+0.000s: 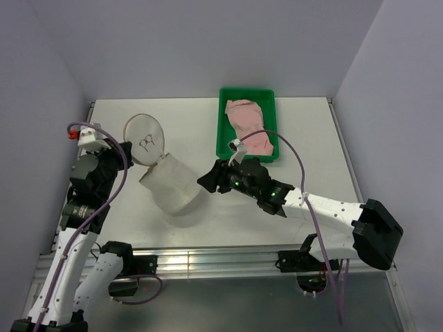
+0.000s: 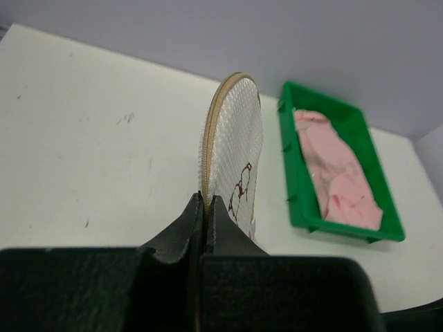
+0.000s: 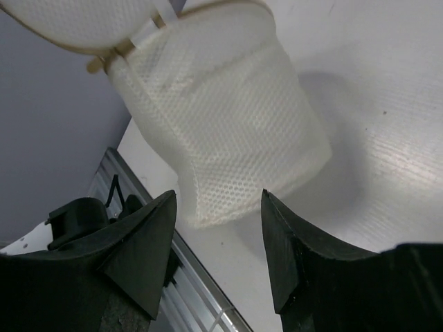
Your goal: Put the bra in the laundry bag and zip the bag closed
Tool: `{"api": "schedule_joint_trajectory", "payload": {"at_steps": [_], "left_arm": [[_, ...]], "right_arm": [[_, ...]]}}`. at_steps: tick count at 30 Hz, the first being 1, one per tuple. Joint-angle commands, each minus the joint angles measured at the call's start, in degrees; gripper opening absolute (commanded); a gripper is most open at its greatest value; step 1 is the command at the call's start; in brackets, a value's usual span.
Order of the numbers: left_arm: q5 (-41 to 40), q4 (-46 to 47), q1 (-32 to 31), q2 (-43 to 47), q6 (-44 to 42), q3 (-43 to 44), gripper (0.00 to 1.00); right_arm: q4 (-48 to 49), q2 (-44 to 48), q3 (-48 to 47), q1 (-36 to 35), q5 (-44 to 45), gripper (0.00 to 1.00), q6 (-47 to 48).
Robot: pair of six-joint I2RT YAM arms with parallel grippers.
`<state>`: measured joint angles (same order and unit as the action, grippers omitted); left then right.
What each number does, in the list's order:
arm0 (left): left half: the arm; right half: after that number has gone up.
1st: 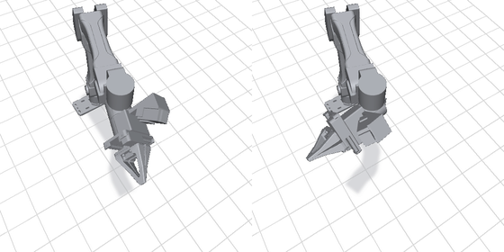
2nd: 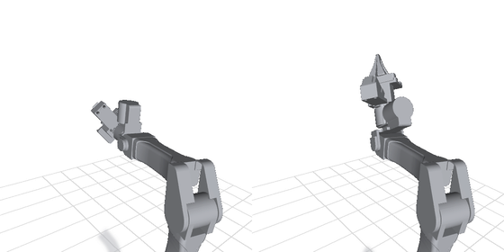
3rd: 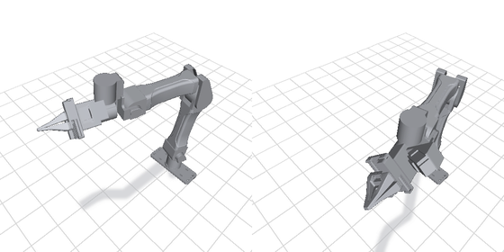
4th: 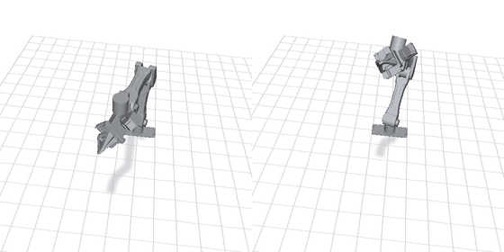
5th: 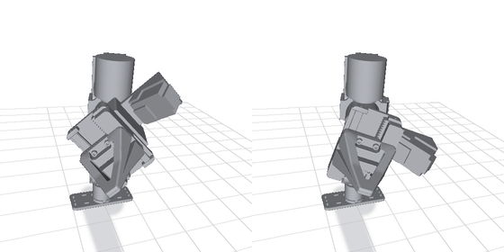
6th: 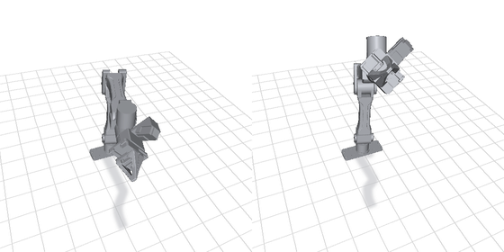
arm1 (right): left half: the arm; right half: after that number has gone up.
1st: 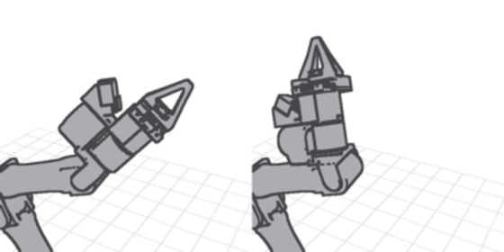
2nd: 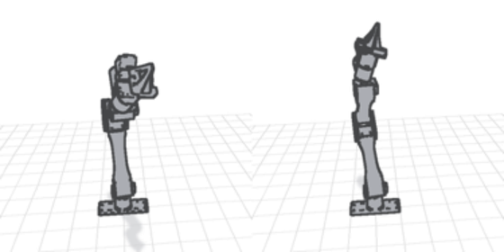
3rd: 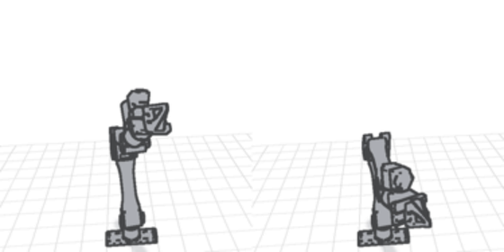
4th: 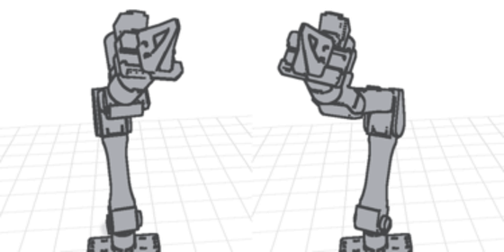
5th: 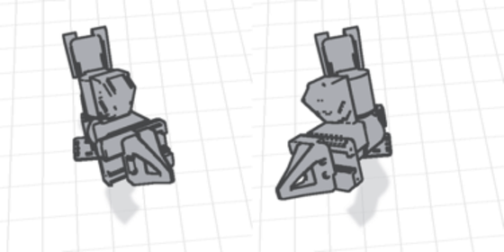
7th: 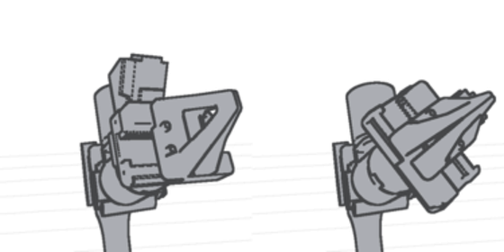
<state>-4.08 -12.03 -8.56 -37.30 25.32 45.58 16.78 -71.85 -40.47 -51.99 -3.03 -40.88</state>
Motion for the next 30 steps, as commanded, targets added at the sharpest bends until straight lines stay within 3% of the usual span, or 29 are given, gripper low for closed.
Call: {"api": "schedule_joint_trajectory", "payload": {"at_steps": [1, 9, 12, 18, 23, 30], "left_arm": [[-12.25, -4.74, -4.53, -1.37, -5.36, 2.58, 0.00], [-30.79, -6.60, -8.31, -0.84, -10.73, 8.29, 0.00], [-31.26, -5.20, -9.37, -1.81, -13.36, 11.63, 0.00], [-23.79, -3.79, -10.07, -5.41, -15.30, 13.40, 0.00], [-30.43, -3.09, -15.69, -7.69, -14.69, 4.52, 0.00], [-37.41, -3.61, -21.85, -12.09, -14.69, 3.20, 0.00]], "right_arm": [[-1.74, 1.72, -4.60, -0.31, 2.85, 0.60, 2.91], [-4.03, -2.50, -10.67, -0.31, 0.48, 0.57, 5.81], [-3.95, -3.03, -12.18, -0.31, 0.13, 0.57, 6.17], [-2.36, -1.01, -7.97, -0.22, 2.05, 0.57, 6.08], [-2.45, 1.62, -3.83, 0.31, 2.67, 0.57, 6.34], [-3.24, 8.04, 0.91, 1.80, 2.85, 0.57, 6.52]]}}
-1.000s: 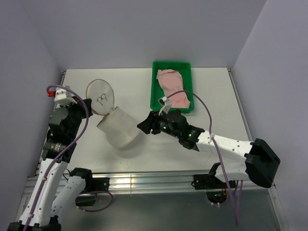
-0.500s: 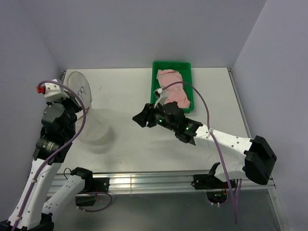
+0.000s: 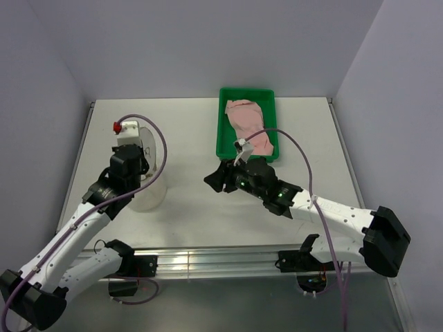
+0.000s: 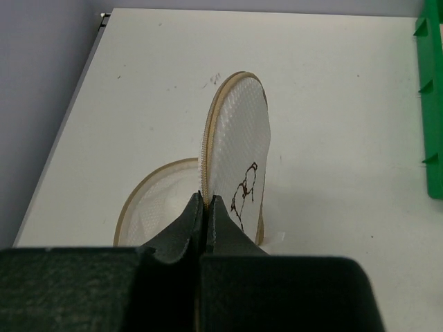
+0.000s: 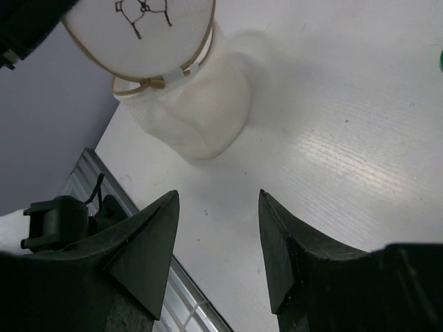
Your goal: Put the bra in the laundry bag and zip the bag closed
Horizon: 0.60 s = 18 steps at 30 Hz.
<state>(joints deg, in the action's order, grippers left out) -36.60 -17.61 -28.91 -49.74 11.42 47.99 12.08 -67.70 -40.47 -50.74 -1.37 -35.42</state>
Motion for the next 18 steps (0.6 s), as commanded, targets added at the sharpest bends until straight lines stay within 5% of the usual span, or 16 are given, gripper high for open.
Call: {"api": "schedule_joint_trajectory", "payload": {"at_steps": [1, 9, 14, 18], "left_arm": [[-5.41, 1.87, -2.81, -0.09, -0.26, 0.62, 0.00], [-16.46, -7.66, -17.57, -7.90, 7.02, 2.63, 0.00], [-31.06, -26.49, -30.41, -19.16, 32.13, 8.96, 0.00], [-31.87, -34.15, -34.90, -25.14, 49.79, 9.23, 0.08]], "right_arm": [[1.20, 5.55, 1.96, 0.64, 1.36, 0.57, 1.14], [0.49, 10.40, 5.49, 0.73, 6.36, 0.55, -1.22], [2.25, 13.03, 7.86, 0.73, 10.15, 0.51, -4.91], [1.99, 15.58, 10.22, 0.82, 12.08, 0.50, -6.15]]}}
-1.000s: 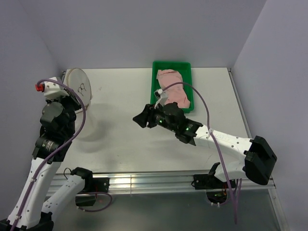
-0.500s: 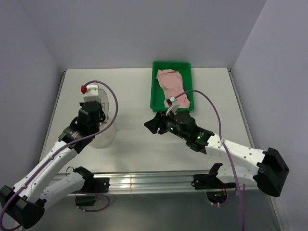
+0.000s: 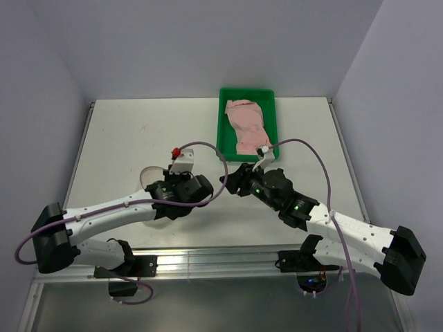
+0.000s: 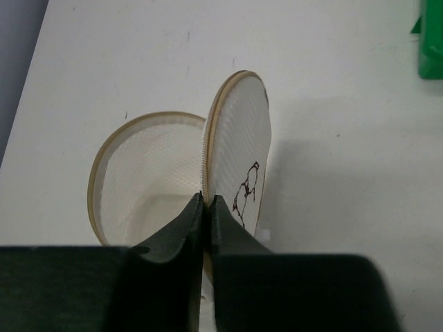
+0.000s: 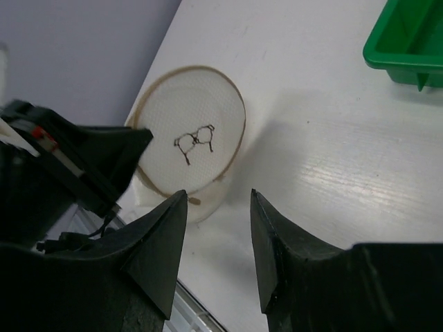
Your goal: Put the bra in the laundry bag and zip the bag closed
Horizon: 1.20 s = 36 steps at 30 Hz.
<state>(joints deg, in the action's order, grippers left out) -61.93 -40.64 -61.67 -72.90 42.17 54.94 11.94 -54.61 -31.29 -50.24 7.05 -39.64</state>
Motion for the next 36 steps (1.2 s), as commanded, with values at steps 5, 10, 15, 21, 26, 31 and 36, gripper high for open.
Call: {"api": "schedule_joint_trajectory", "payload": {"at_steps": [5, 10, 15, 21, 26, 31, 36], "left_arm": [[-5.75, -10.61, -5.56, -8.21, 25.06, 1.23, 0.34], [-3.64, -0.25, -7.50, -7.35, 18.92, -1.14, 0.69], [-1.88, 10.48, -7.50, -1.99, 12.77, -4.83, 0.90], [-0.56, 12.34, -6.36, 4.25, 11.00, -7.29, 0.88], [6.89, 19.79, -2.85, 13.83, 6.70, -12.04, 0.84], [16.73, 18.75, 9.09, 21.13, 6.79, -14.94, 0.80], [25.10, 17.36, 20.42, 26.75, 5.11, -16.70, 0.73]], "right_arm": [[1.50, 6.00, 3.95, 0.32, 7.09, 0.41, -4.04], [0.45, 8.55, 6.24, 0.32, 9.21, 0.35, -5.27], [-1.66, 10.75, 6.68, 0.32, 11.66, 0.35, -5.63], [-2.72, 9.44, 4.75, 0.32, 12.38, 0.36, -4.84], [-2.80, 3.73, 0.20, 0.32, 9.32, 0.50, -1.51], [-9.13, -6.55, -9.74, 0.14, 6.75, 0.64, 2.55], [-10.80, -14.02, -13.10, -0.39, 6.13, 0.67, 2.20]]}}
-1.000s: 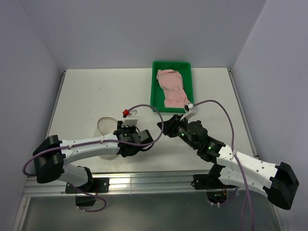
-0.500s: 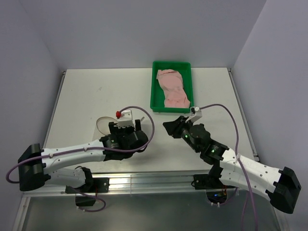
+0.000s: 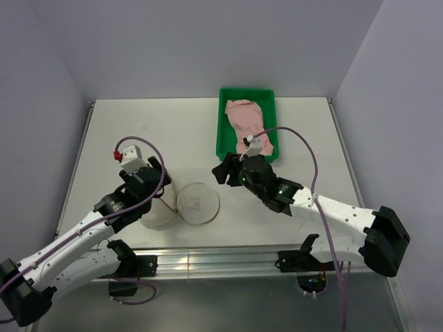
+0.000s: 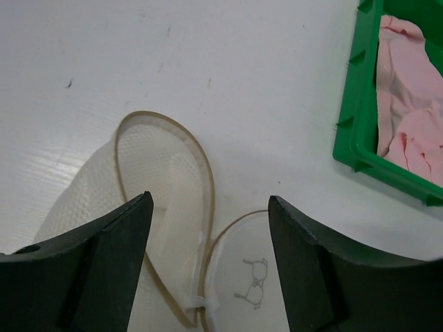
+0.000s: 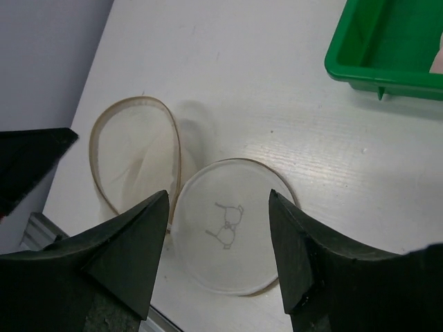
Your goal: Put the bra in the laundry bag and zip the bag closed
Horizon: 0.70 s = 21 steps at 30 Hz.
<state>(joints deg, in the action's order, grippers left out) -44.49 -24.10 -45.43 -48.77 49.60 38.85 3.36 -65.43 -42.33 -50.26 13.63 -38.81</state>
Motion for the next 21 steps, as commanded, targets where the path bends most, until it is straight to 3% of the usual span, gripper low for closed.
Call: {"api": "schedule_joint_trajectory", "payload": {"at_steps": [1, 4, 9, 12, 18, 21], "left_arm": [[8.10, 0.20, 5.34, 2.98, -2.23, -0.62, 0.73], [11.08, -2.00, 9.91, 2.98, -1.80, -0.71, 0.68], [11.62, -7.01, 11.33, 2.45, 1.81, -1.49, 0.66], [11.27, -9.47, 11.42, 5.86, 4.70, -3.16, 0.65], [17.13, -5.88, 11.42, 18.95, -0.20, -2.74, 0.60], [22.15, -3.94, 11.42, 20.12, -5.38, 0.25, 0.60]], "right_arm": [[-2.13, -4.17, -1.88, -0.54, -0.53, 0.67, 1.19], [-1.08, -7.60, -0.66, -1.24, -0.71, 0.56, 0.05], [0.60, -11.99, 1.54, -2.38, -1.50, 0.43, -0.57], [0.69, -12.18, 1.55, -2.39, -0.10, 0.28, 0.66], [-8.52, -13.22, -9.25, 3.67, 0.08, 0.27, 12.95], [-12.58, -16.56, -15.23, 11.04, 0.61, 0.28, 16.56]]}}
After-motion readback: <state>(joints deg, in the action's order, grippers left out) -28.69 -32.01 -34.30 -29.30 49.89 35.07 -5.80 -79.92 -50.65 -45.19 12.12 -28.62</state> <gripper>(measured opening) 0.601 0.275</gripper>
